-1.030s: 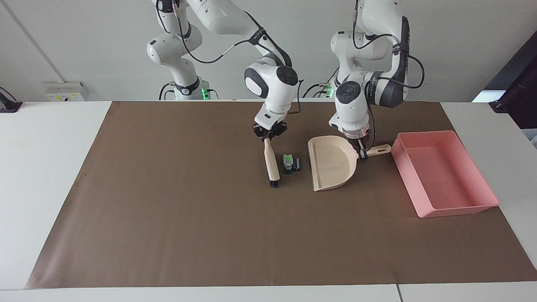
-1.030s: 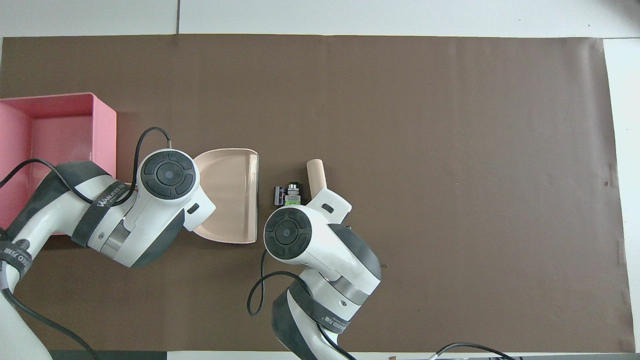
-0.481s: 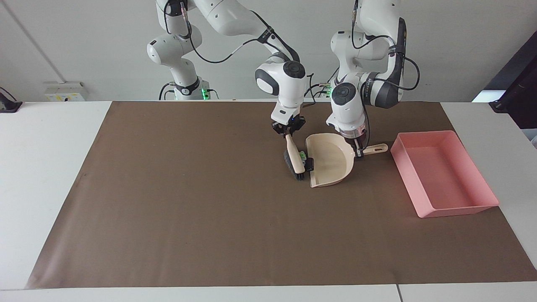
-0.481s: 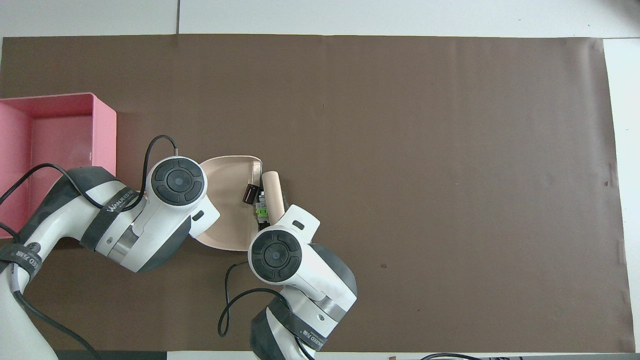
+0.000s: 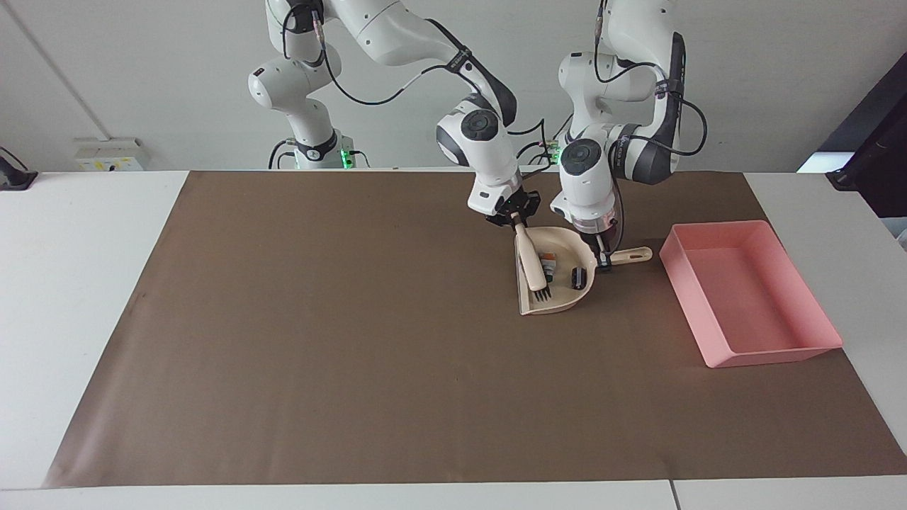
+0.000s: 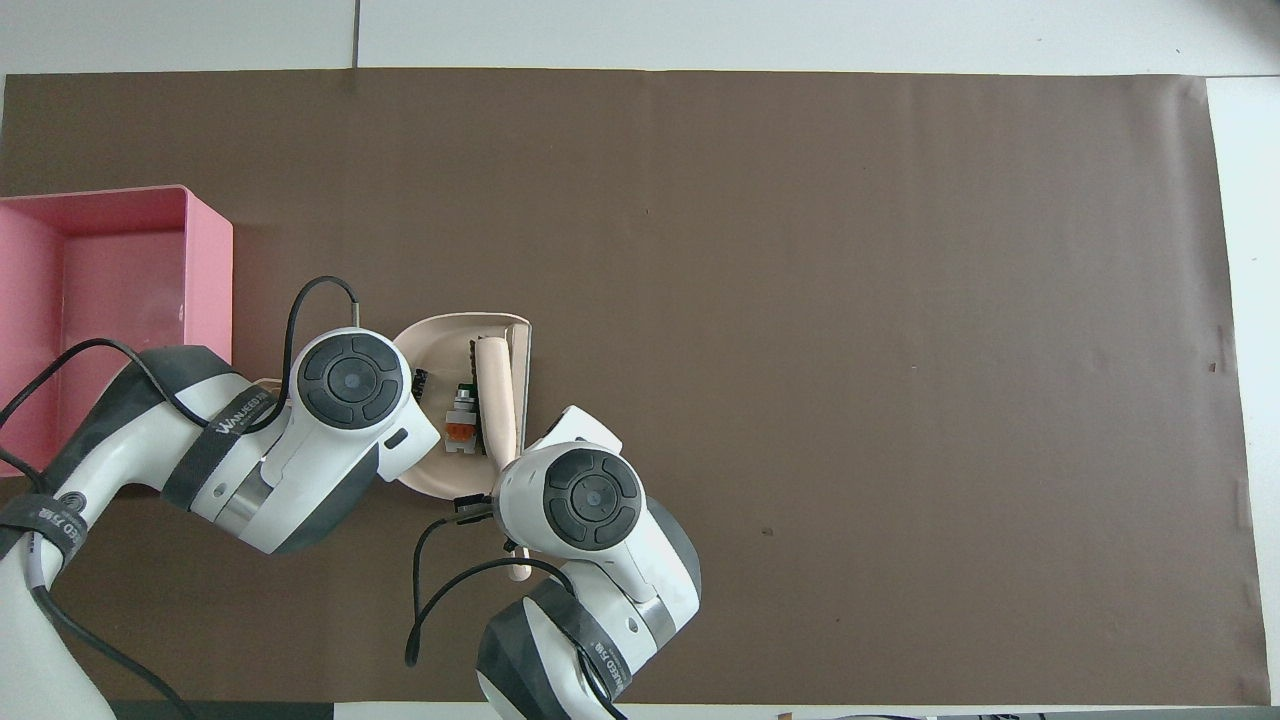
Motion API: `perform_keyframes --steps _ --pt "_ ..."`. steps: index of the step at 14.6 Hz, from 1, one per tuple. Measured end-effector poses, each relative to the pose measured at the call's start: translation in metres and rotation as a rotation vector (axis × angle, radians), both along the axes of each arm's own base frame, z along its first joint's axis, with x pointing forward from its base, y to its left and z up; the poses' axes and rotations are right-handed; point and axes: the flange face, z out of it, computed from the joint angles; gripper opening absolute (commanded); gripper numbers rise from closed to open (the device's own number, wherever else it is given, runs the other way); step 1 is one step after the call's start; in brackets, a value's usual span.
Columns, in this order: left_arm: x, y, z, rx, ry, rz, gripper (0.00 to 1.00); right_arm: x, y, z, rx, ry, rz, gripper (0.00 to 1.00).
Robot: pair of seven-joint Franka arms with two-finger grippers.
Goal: Clean e-waste and dump in bin
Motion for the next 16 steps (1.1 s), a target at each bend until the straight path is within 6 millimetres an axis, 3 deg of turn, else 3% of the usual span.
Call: perform_keyframes --steps 4,5,7,10,12,14,16 --pt "0.002 0.005 -0.001 -0.033 -0.029 -0.010 0.00 0.000 -0.001 0.007 -0.009 0.020 0.009 0.00" --pt "0.003 0.006 -0.001 -0.037 -0.032 -0.011 0.00 0.000 -0.004 0.018 -0.016 0.035 0.016 0.00" --pt "0.004 0.007 -0.001 -0.045 -0.029 -0.022 0.00 0.006 -0.024 0.060 -0.030 0.070 0.020 0.00" --pt "0.007 0.013 0.000 -0.078 -0.002 -0.024 0.00 0.021 -0.093 0.138 -0.083 0.112 -0.002 0.00" --pt "0.011 0.024 0.007 -0.111 0.022 -0.031 0.00 0.032 -0.146 0.171 -0.150 0.112 -0.034 0.00" --pt "0.018 0.041 0.025 -0.146 0.041 -0.019 0.00 0.051 -0.208 0.186 -0.228 0.118 -0.067 0.00" --pt "0.030 0.064 0.054 -0.182 0.056 -0.003 0.00 0.075 -0.275 0.186 -0.275 0.130 -0.059 0.00"
